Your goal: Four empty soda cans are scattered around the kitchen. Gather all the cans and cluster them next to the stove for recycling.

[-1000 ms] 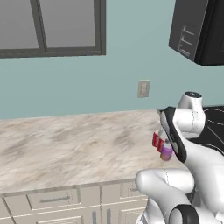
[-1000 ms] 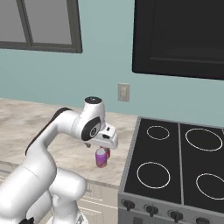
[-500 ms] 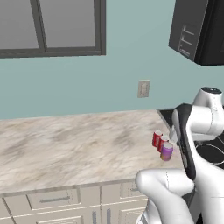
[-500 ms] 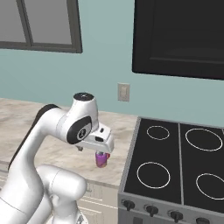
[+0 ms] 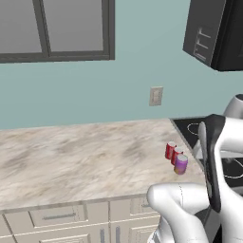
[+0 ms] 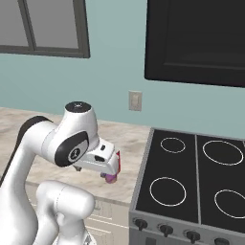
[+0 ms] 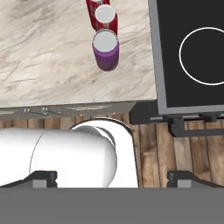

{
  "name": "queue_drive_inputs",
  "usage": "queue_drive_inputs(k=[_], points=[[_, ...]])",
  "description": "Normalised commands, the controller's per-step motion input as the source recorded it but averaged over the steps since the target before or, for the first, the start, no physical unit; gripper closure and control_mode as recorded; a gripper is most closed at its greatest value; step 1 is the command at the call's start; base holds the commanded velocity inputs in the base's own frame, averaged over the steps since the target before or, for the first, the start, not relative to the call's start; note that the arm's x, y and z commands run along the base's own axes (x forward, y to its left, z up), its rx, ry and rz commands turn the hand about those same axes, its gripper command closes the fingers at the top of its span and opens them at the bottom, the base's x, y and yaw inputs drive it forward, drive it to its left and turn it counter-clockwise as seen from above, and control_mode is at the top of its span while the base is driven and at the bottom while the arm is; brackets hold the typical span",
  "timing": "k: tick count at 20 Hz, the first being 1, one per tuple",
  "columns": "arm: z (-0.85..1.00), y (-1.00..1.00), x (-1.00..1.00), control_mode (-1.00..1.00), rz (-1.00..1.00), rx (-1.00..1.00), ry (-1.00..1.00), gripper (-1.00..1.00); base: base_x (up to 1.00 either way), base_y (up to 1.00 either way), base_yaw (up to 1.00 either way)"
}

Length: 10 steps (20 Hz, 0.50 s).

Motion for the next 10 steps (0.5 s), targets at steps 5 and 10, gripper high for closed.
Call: queue_drive_inputs(k=[5, 10], points=[[0.14, 0.09, -0.24, -1.0, 0.0, 0.0, 0.0, -1.0, 0.0, 0.0, 0.0], [0.09, 0.08, -0.24, -1.0, 0.0, 0.0, 0.0, -1.0, 0.0, 0.0, 0.0]])
